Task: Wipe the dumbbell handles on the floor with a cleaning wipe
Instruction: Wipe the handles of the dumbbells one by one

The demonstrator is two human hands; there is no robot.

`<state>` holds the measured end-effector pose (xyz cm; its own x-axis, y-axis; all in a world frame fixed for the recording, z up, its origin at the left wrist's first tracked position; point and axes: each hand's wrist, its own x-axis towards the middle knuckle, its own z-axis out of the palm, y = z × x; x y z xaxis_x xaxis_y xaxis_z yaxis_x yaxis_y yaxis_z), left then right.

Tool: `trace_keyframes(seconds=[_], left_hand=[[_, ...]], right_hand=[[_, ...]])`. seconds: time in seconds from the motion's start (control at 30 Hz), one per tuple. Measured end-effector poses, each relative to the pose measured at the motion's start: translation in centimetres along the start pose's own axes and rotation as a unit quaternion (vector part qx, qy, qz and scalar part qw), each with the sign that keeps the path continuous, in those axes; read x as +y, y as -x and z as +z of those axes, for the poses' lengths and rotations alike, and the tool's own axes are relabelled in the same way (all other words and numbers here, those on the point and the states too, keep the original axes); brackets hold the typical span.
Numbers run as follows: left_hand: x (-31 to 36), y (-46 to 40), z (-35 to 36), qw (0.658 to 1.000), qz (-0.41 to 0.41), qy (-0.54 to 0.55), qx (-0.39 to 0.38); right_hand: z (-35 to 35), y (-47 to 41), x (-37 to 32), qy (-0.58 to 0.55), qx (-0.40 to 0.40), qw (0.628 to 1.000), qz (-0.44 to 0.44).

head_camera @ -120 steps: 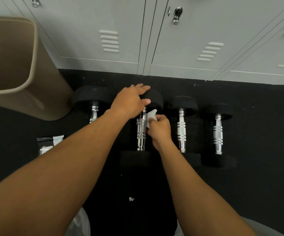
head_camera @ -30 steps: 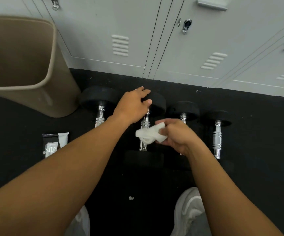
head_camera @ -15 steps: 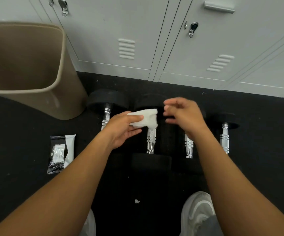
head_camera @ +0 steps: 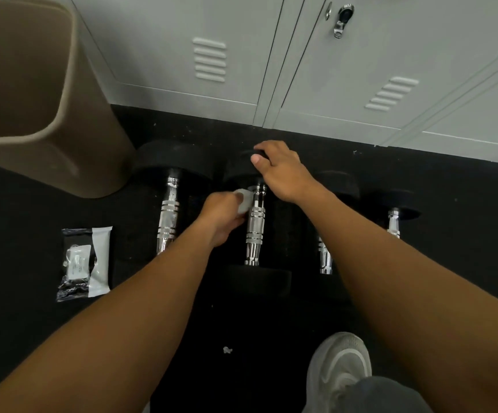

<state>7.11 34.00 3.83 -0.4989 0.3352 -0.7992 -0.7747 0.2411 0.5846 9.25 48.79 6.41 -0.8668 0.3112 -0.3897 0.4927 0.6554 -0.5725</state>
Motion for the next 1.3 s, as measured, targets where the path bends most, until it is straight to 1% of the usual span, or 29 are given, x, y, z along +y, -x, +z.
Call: trace_keyframes(seconds=[0.07,0.13,0.2,0.27,0.33,0.4,0.43,0.5,0.57,0.6,0.63,0.67,0.77,0.83,0.9,1.0,1.07,1.13,1.2,1.3], left_hand=[[-0.4,-0.8,0.6,0.999,0.008,0.029,-0.018],[-0.9,-0.9,1.1,0.997,0.035,0.002,-0.062],[-1.2,-0.4,1.2,0.99,0.088,-0.086,-0.066],[-1.6,0.0,0.5,0.964,0.143,-0.222,-0.034],[-2.1,0.4,-0.6,0.941,0.171,-0.293,-0.018],[-2.6,0.5,-1.3,0.937,0.175,-0.301,-0.026],[-2.4,0.3,-1.3,0.941,0.171,-0.291,-0.029],[-1.6,-0.2,-0.6,0.957,0.15,-0.246,-0.02],[-0.8,-0.8,0.2,0.977,0.117,-0.175,-0.013],[-0.6,-1.0,0.3,0.982,0.107,-0.153,-0.017],[-0.6,-0.9,0.3,0.982,0.109,-0.154,-0.025],[-0.8,-0.5,0.1,0.976,0.122,-0.179,-0.033],[-2.0,0.8,-1.0,0.941,0.162,-0.294,-0.04],[-2.4,1.2,-1.7,0.929,0.158,-0.329,-0.054],[-1.7,1.2,-1.7,0.933,0.135,-0.326,-0.069],[-0.4,0.3,-1.0,0.963,0.105,-0.244,-0.05],[0.0,-0.4,-0.3,0.97,0.108,-0.217,-0.037],[-0.2,-0.2,-0.1,0.959,0.124,-0.252,-0.039],[-0.9,0.4,-0.6,0.936,0.149,-0.317,-0.042],[-2.1,1.3,-2.2,0.911,0.153,-0.374,-0.08]], right_hand=[[0.0,-0.1,0.1,0.004,-0.002,1.0,0.004],[0.1,-0.1,0.2,0.006,0.003,1.0,0.005],[0.2,-0.2,0.3,0.006,0.007,1.0,0.008],[0.4,-0.4,0.2,0.008,0.009,1.0,0.011],[0.6,-0.5,0.0,0.013,0.01,1.0,0.01],[0.8,-0.6,-0.2,0.017,0.01,1.0,0.01],[0.9,-0.7,-0.4,0.02,0.012,1.0,0.01],[1.0,-0.7,-0.7,0.026,0.014,0.999,0.012],[1.1,-0.7,-0.9,0.028,0.011,0.999,0.016],[1.0,-0.7,-0.9,0.027,0.01,0.999,0.018],[0.9,-0.6,-0.8,0.027,0.01,0.999,0.019],[0.9,-0.6,-0.7,0.025,0.01,0.999,0.019],[0.7,-0.5,-0.4,0.022,0.011,1.0,0.02],[0.7,-0.5,-0.3,0.022,0.011,0.999,0.02],[0.8,-0.5,-0.4,0.025,0.012,0.999,0.021],[0.7,-0.5,-0.5,0.027,0.01,0.999,0.025],[0.8,-0.5,-0.6,0.026,0.005,0.999,0.026],[0.8,-0.5,-0.7,0.029,0.003,0.999,0.026],[0.7,-0.5,-0.6,0.027,0.004,0.999,0.026],[0.6,-0.4,-0.3,0.019,0.009,0.999,0.026]])
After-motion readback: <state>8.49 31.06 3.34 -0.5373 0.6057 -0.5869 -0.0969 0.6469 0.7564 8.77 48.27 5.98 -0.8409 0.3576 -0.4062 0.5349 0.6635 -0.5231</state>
